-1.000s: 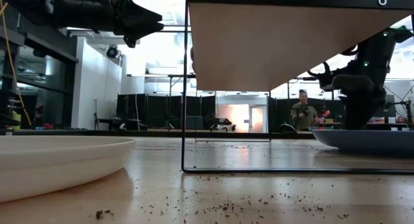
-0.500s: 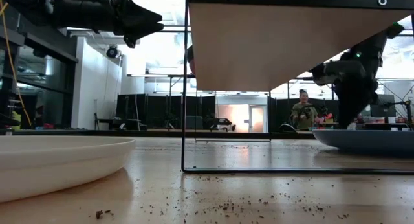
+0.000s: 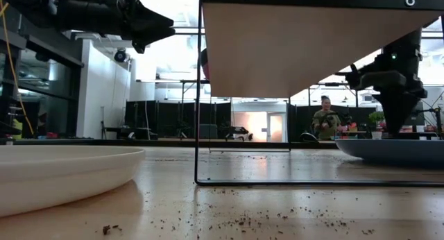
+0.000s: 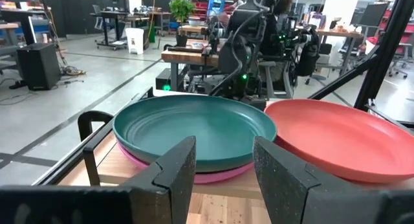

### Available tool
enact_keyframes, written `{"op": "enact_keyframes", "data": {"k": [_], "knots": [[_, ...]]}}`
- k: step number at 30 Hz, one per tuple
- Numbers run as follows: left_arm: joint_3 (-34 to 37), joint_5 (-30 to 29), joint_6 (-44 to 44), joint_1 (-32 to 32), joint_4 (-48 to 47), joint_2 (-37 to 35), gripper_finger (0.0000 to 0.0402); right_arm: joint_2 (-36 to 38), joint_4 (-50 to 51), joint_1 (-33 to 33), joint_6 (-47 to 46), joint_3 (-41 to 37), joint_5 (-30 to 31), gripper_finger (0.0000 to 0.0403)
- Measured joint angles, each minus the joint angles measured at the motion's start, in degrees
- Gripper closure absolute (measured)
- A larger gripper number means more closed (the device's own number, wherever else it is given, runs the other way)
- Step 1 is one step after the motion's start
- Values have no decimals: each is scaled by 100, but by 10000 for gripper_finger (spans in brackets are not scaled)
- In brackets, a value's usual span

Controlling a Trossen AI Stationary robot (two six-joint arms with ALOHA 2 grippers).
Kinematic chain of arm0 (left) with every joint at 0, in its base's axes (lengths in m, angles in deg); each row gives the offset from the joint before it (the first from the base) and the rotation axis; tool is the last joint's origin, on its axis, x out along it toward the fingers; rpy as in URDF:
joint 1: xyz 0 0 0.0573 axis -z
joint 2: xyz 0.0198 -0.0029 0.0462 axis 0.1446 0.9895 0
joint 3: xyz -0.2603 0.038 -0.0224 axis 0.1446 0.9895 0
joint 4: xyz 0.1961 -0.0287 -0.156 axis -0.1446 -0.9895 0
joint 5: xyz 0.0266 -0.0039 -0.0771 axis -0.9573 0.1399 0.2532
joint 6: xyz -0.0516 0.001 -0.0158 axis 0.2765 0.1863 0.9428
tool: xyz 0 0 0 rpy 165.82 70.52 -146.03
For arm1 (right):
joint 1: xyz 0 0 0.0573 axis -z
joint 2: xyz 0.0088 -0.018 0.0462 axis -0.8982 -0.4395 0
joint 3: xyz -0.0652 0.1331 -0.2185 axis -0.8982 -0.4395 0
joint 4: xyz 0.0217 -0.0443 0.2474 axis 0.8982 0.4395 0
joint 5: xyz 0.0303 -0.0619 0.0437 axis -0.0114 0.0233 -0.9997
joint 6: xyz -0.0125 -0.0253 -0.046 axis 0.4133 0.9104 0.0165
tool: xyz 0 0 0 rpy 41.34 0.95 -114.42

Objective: Place and stack plates onto a shelf
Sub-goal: Stack the blue plate on top of the orange plate

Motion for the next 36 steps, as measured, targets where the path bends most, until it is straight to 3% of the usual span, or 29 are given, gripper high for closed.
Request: {"op": "enact_keyframes", "data": {"k": [15,27,36], "knots": [[0,0,-2,1,44,0,257,0,-144,2,24,-64,40,397],[0,0,40,0,41,0,257,0,229,2,-282,-64,308,284],[0,0,42,0,-20,0,257,0,-92,0,-463,-500,5,273]]}}
